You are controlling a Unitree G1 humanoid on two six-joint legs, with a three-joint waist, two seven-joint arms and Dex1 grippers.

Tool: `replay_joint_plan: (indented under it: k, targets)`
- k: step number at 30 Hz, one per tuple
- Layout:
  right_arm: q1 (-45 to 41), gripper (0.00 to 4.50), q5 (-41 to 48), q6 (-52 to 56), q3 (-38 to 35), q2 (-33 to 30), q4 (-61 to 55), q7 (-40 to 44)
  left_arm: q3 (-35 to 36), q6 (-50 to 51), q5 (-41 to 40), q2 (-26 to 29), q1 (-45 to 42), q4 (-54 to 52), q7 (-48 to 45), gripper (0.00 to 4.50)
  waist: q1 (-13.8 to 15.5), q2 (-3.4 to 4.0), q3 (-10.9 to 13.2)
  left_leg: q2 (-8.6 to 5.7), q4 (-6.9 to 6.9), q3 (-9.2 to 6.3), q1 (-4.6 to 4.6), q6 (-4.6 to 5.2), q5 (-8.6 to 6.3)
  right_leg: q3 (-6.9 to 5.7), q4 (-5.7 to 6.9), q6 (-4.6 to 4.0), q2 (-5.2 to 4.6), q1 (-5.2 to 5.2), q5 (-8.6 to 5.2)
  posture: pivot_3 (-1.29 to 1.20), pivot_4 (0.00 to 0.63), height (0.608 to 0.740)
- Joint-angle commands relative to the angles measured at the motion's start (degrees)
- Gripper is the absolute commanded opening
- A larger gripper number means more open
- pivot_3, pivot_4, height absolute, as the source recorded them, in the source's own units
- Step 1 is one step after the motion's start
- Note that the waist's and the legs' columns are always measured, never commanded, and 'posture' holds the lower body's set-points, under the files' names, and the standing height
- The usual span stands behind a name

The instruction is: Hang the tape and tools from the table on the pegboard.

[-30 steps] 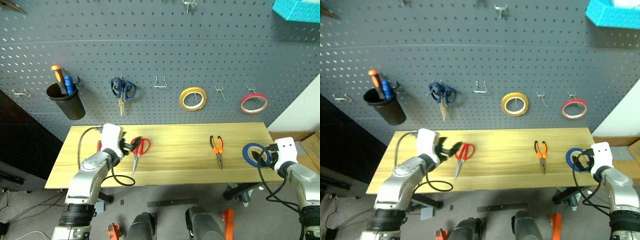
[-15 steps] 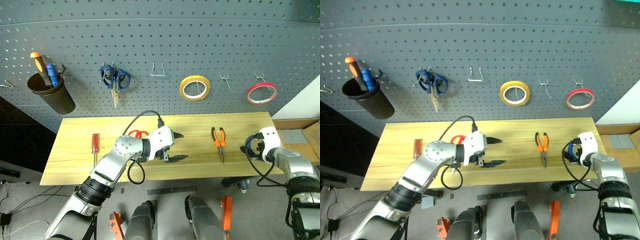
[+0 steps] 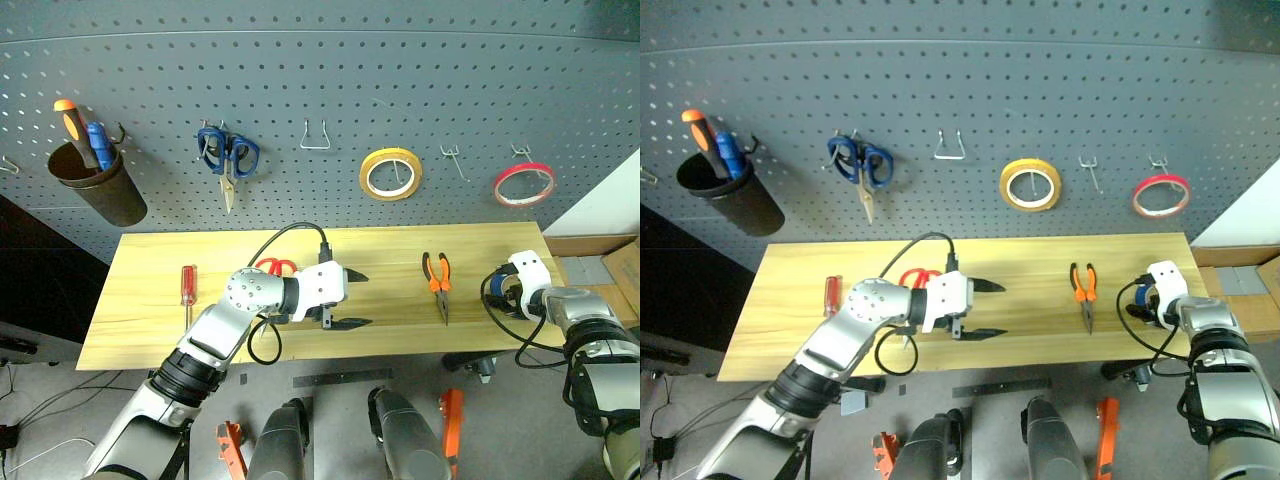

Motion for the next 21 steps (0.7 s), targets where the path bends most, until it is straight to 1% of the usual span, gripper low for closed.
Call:
replay_joint_plan:
  k: [1,4,6,7,11,14,16,17,21]
  targets:
    - [1.59,1.94,-4.57,-1.78,3.45,0.35,3.15,-1.59,1.57,-1.36,-0.17,0.42,0.33,-0.93,-0.43,3.8,0.03,-0.07,-0.04,0.0,0.02,-0.01,0.0,0.0,0.0,0.0,0.0,0.02,0.0,0.02,0.01,-0.11,0.296,0.74]
    - [2.43,0.95,-9.07,-5.36,7.67,0.22,3.24,-2.34,2.46,-0.78,-0.91,0.62,0.77,-1.55,-0.2,3.8,0.04,-0.26,-0.15,0.02,0.09,-0.03,0.0,0.0,0.0,-0.01,0.0,0.07,-0.04,0.05,0.03,-0.12,0.291,0.74]
    - [2.51,0.47,-8.75,-5.17,7.28,0.66,3.4,-2.42,3.33,-0.34,-1.89,0.86,1.5,-2.26,-0.43,3.8,0.04,-0.35,-0.21,0.03,0.13,-0.04,0.0,0.0,0.0,-0.02,0.01,0.08,-0.04,0.06,0.04,-0.14,0.287,0.74]
    - [2.7,0.4,-8.77,-5.43,7.24,0.63,3.29,-2.75,3.74,-0.22,-2.43,1.08,2.0,-2.68,-0.85,3.8,0.04,-0.38,-0.23,0.07,0.14,-0.05,0.01,0.0,0.0,-0.03,0.01,0.07,-0.04,0.06,0.04,-0.14,0.283,0.74]
    - [4.97,0.39,-9.4,-7.61,7.99,-0.65,-0.2,-2.55,5.71,2.6,-5.18,1.36,3.18,-4.76,-1.63,3.8,0.18,-0.54,-0.33,0.25,0.16,-0.09,0.0,0.0,0.0,-0.07,0.02,0.06,-0.04,0.09,0.06,-0.16,0.277,0.74]
    - [8.17,0.39,-8.25,-6.98,6.65,-2.24,-6.65,-0.92,6.15,4.11,-5.87,1.72,3.39,-5.88,-2.05,3.8,0.35,-0.54,-0.33,0.23,0.2,-0.15,-0.04,0.0,0.0,-0.11,0.01,0.06,-0.06,0.09,0.05,-0.17,0.274,0.74]
    - [11.75,0.39,-7.33,-5.64,5.68,-3.76,-13.6,0.48,6.25,4.08,-5.64,1.75,3.43,-6.28,-1.88,3.8,0.34,-0.54,-0.33,0.23,0.2,-0.15,-0.04,0.0,0.0,-0.12,0.01,0.06,-0.06,0.09,0.05,-0.18,0.274,0.74]
    - [13.75,0.39,-6.76,-4.51,5.03,-4.53,-17.67,0.98,6.31,4.18,-5.63,1.65,3.36,-6.46,-1.74,3.8,0.37,-0.54,-0.33,0.23,0.19,-0.15,-0.04,0.0,0.0,-0.12,0.01,0.07,-0.06,0.09,0.05,-0.18,0.273,0.74]
    - [29.16,0.39,-2.16,7.03,-2.47,-8.4,-51.13,2.52,7.33,4.17,-6.23,0.86,2.07,-6.85,-0.8,3.8,0.55,-0.27,-0.24,0.24,0.17,-0.28,-0.2,-0.01,-0.01,-0.2,0.06,0.09,-0.07,-0.05,0.03,-0.18,0.271,0.74]
